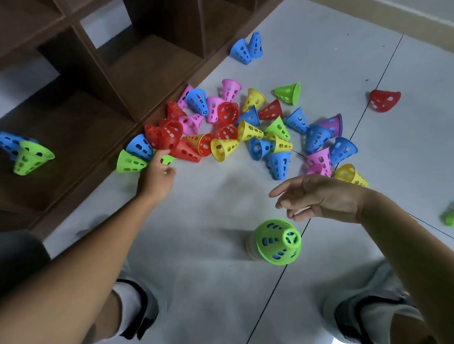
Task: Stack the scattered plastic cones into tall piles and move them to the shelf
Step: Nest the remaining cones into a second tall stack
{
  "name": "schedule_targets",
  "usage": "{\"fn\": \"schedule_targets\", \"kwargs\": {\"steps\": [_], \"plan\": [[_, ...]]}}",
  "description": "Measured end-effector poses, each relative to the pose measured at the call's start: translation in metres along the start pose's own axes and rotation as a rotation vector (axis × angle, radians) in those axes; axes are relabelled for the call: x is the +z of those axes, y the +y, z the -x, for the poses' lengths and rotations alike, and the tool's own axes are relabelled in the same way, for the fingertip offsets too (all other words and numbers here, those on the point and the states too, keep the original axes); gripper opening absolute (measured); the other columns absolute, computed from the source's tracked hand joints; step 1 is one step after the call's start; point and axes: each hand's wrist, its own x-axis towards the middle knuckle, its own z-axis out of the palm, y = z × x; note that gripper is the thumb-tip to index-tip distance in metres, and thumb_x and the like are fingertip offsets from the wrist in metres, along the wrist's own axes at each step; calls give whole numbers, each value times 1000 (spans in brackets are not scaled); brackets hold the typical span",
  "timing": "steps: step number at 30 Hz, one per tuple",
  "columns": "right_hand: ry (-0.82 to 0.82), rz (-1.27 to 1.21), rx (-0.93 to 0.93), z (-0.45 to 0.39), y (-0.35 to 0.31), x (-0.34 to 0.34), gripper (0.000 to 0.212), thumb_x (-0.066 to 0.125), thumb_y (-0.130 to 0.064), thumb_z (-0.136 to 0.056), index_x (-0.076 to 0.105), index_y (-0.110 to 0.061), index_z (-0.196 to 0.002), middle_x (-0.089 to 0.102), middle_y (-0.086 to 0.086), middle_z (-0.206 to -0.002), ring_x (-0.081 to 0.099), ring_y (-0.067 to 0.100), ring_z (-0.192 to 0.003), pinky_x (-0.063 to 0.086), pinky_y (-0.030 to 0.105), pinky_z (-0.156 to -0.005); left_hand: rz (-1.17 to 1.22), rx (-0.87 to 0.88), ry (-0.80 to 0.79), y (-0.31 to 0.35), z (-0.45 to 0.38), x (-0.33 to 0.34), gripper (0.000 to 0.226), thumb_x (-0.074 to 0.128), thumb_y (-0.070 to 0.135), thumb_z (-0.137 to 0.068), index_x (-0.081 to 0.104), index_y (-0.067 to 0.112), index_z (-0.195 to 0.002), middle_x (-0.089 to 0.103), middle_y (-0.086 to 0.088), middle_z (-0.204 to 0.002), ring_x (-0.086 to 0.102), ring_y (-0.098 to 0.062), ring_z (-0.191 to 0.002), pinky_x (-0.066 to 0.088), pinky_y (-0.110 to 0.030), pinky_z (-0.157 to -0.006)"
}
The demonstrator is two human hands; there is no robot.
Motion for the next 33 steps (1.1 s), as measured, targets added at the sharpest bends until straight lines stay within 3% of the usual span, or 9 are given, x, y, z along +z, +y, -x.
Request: {"fn": "schedule_targets", "kwargs": {"steps": [3,7,10,12,15,19,24,29,33], "plan": [[80,-33,25,-20,0,-6,38,71,-8,-85,66,-12,-123,71,9,-105,66,21,-88,56,35,-87,-149,-7,4,-4,-16,-3,53,59,21,-94,41,34,-142,69,-8,-112,65,-36,-99,51,-41,-80],[361,-59,-53,-44,7,-20,29,64,-8,-93,65,-11,-122,69,20,-116,70,27,-99,57,40,-93,-377,-6,-40,-8,-25,-6,60,59,41,-96,34,31,-150,61,-14,-130,59,-41,-112,49,-46,-84],[529,-100,-84,-58,16,-32,34,57,-3,-97,59,-7,-130,63,19,-127,66,31,-108,58,42,-90,-474,0,-49,-16,-27,-10,61,60,43,-95,37,28,-150,55,-16,-134,55,-40,-119,49,-47,-87],[617,45,-78,-67,20,-40,44,65,-6,-92,57,-14,-134,56,12,-137,61,29,-115,55,46,-95,-532,25,-38,-18,-24,-11,60,63,40,-94,39,29,-148,52,-17,-132,55,-40,-117,49,-47,-86],[670,254,-46,-81,23,-49,58,71,-17,-90,49,-24,-143,48,6,-143,59,25,-108,55,46,-94,-569,77,16,-19,-24,-13,53,69,25,-91,48,26,-138,49,-15,-128,56,-39,-111,50,-46,-81],[735,420,-21,-100,24,-58,69,73,-23,-88,40,-34,-147,46,13,-147,58,32,-116,57,51,-89,-628,114,85,-33,-32,-21,19,63,11,-89,61,17,-107,54,-14,-113,56,-37,-95,51,-41,-76],[704,542,36,-117,23,-66,74,69,-22,-92,28,-36,-152,49,16,-143,61,30,-107,59,45,-82,-759,162,59,-45,-24,-27,14,51,30,-93,57,23,-103,64,4,-98,64,-16,-81,41,-33,-70],[697,610,67,-127,21,-67,53,63,-21,-95,41,-34,-142,57,12,-134,66,27,-96,60,41,-75,-530,115,117,-35,-1,-36,12,76,19,-83,63,19,-83,55,-6,-105,56,-30,-94,45,-38,-70],[745,671,32,-128,18,-64,24,50,-24,-102,54,-26,-126,65,9,-115,64,17,-74,51,27,-52,-293,109,208,-19,21,-37,14,79,20,-81,65,17,-81,64,-2,-90,62,-27,-84,51,-39,-72]]}}
